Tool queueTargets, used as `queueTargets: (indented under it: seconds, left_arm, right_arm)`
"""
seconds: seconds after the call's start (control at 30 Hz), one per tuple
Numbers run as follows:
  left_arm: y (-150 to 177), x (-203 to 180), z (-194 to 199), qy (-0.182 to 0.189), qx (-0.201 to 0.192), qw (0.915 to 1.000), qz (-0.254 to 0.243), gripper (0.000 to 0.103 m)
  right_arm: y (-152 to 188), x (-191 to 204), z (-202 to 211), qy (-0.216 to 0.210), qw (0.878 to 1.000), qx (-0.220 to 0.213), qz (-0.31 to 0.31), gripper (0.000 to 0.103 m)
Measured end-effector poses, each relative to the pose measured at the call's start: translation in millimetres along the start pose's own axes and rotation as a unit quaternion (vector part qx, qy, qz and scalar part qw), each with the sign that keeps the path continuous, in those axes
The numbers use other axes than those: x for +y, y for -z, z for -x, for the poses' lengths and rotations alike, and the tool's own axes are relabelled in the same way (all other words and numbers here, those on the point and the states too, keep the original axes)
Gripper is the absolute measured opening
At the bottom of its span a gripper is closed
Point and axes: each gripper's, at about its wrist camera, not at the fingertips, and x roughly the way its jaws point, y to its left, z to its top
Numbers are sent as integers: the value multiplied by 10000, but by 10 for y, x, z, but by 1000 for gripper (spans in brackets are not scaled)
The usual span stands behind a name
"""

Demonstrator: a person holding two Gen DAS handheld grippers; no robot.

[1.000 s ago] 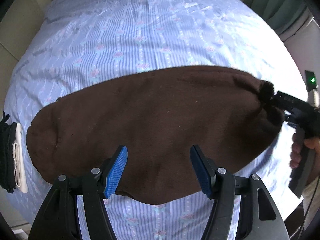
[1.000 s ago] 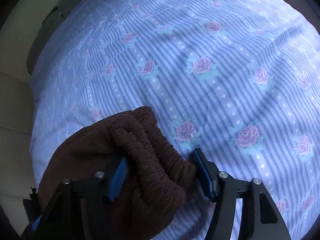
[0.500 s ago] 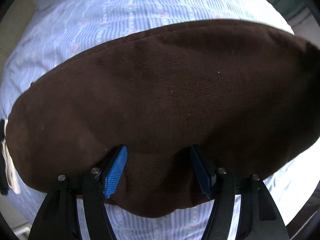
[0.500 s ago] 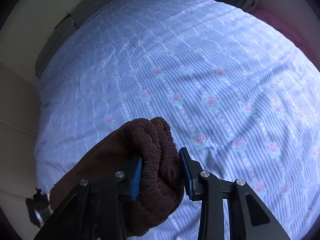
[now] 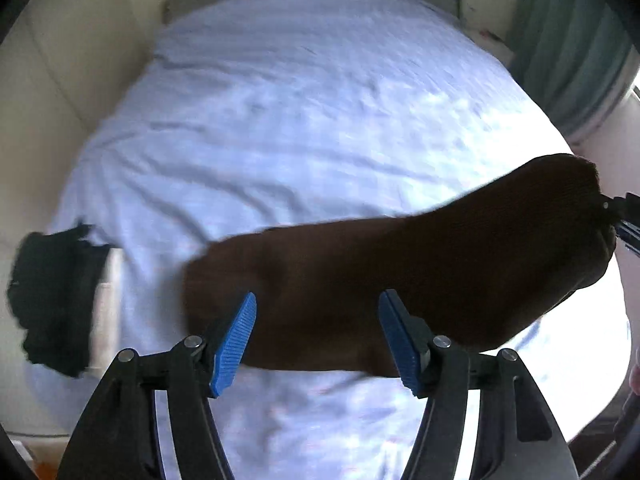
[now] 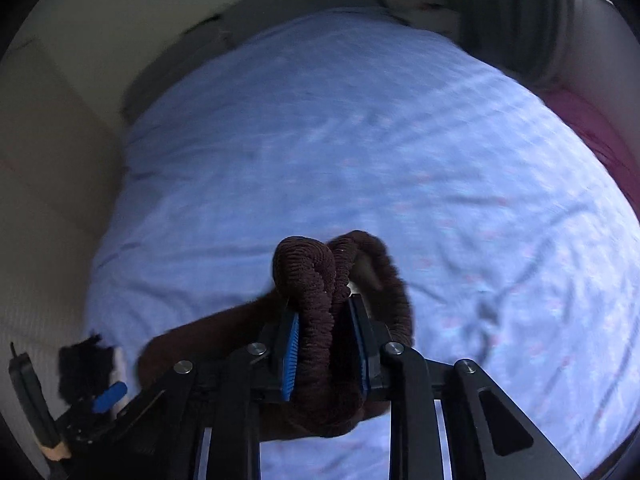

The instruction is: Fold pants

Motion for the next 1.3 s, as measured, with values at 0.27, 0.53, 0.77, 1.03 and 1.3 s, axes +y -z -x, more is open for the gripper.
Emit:
queueTargets:
  seconds: [0.27, 0.53, 0.77, 1.03, 1.3]
  left_arm:
    - [252, 1157, 126, -69, 118, 9955, 933, 63]
    - [663, 2057, -33, -147, 472, 9874, 1506, 63]
    - [853, 2442, -174, -326, 685, 9824, 1709, 63]
    - [781, 2646, -127, -804, 502, 9798, 1759, 74]
    - [589, 2474, 112, -444, 221, 9855, 1620, 74]
  right_arm:
    - [229, 1417, -292, -376, 9949, 307, 879, 23]
    - [700, 2561, -1103, 42, 9768, 1005, 1890, 23]
    - [1200, 2972, -1673, 519, 9531, 1544, 2550, 26]
    - [1355, 3259, -1664, 60, 9478, 1870, 2580, 62]
    - [1196, 3041, -786, -566, 9656, 1436, 2094, 67]
